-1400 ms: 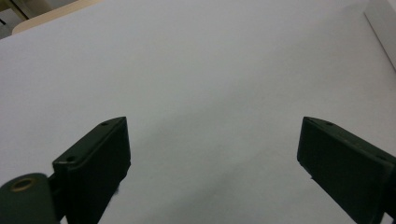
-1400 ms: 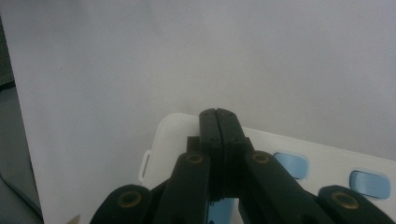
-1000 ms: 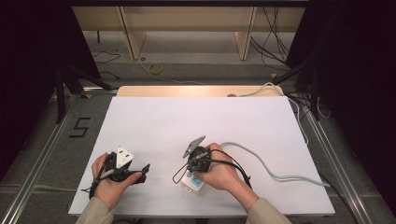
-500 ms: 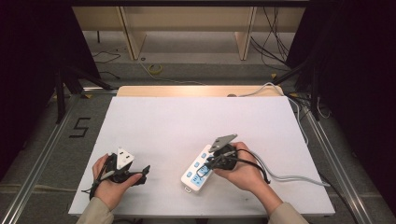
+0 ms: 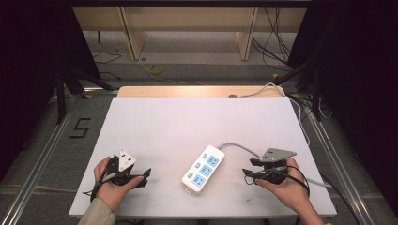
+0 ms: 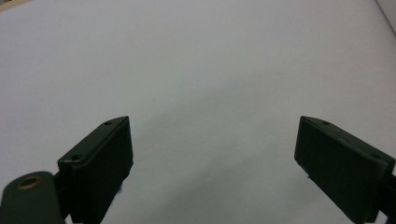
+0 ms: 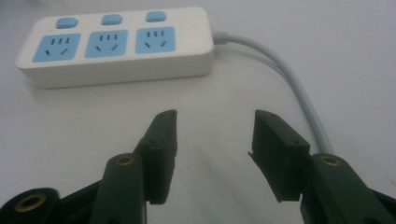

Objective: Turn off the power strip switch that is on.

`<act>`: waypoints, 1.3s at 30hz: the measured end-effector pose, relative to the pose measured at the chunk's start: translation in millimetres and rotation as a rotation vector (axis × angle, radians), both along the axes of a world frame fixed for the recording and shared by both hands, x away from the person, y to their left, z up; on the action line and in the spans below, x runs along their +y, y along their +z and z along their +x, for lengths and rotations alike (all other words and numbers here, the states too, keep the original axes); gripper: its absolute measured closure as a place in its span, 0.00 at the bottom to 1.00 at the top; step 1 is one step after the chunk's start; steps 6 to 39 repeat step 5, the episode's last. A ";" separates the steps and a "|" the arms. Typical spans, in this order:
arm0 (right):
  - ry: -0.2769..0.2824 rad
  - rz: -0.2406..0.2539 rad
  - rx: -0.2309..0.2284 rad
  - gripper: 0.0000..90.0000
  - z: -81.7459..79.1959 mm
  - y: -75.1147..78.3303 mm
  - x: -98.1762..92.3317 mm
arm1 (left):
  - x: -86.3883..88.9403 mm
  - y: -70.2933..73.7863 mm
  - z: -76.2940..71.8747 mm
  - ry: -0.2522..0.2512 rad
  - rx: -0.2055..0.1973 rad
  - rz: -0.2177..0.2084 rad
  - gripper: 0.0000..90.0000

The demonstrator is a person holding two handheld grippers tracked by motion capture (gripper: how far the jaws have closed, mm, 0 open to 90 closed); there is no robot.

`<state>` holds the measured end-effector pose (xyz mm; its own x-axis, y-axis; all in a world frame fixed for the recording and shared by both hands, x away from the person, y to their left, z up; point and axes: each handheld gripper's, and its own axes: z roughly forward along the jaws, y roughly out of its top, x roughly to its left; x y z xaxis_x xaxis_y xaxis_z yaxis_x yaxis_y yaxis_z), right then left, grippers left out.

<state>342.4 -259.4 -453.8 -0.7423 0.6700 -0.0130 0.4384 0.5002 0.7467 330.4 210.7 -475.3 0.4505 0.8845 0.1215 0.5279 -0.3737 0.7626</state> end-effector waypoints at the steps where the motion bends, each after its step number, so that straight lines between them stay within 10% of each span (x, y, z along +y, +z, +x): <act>1: -0.010 0.008 -0.002 0.52 -2.1 -1.7 -3.3 | 0.9 -0.9 0.5 0.004 0.002 -0.003 0.12; 39: -0.038 0.033 -0.032 0.49 -8.2 -5.7 -11.9 | 5.1 -4.4 4.6 0.017 0.012 -0.009 0.12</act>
